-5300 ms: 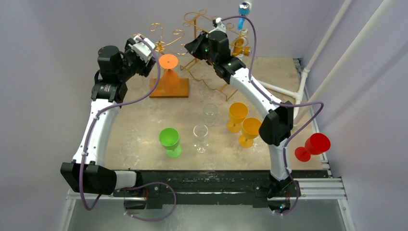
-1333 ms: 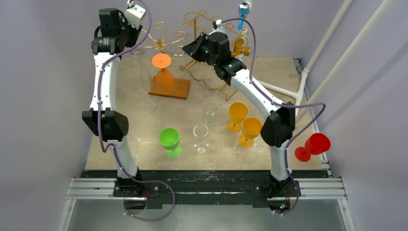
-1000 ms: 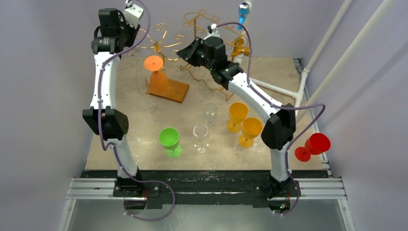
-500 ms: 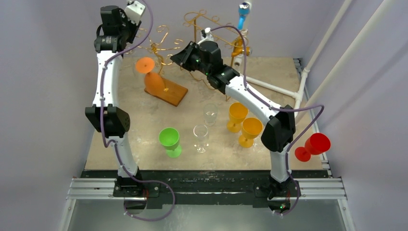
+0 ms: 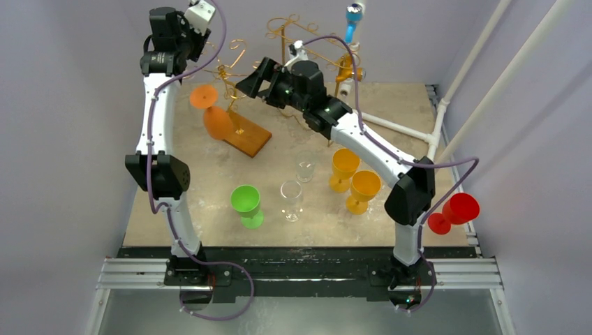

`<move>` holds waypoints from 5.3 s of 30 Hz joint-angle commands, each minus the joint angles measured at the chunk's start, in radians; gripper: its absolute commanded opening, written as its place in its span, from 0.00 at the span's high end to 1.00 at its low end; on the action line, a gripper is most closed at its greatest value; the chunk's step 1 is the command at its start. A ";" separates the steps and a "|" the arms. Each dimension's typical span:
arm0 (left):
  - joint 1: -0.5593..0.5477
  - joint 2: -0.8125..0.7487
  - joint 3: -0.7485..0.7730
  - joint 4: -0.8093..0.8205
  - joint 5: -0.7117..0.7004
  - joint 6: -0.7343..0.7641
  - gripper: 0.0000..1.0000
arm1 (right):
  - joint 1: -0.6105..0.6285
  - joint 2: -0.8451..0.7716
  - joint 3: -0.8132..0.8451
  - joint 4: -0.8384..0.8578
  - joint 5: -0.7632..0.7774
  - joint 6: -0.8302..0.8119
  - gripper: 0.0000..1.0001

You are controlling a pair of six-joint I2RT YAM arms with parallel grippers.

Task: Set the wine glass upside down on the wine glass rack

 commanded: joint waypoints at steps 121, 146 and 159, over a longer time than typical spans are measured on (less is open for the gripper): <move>-0.151 0.105 0.094 0.070 -0.153 0.092 0.64 | -0.010 0.069 -0.026 0.100 -0.043 0.093 0.70; -0.157 -0.138 -0.128 0.110 -0.187 0.074 0.04 | -0.016 -0.039 -0.104 0.075 0.021 -0.007 0.41; -0.134 -0.319 -0.184 0.004 -0.171 0.055 0.00 | -0.012 -0.205 -0.189 -0.071 0.094 -0.153 0.01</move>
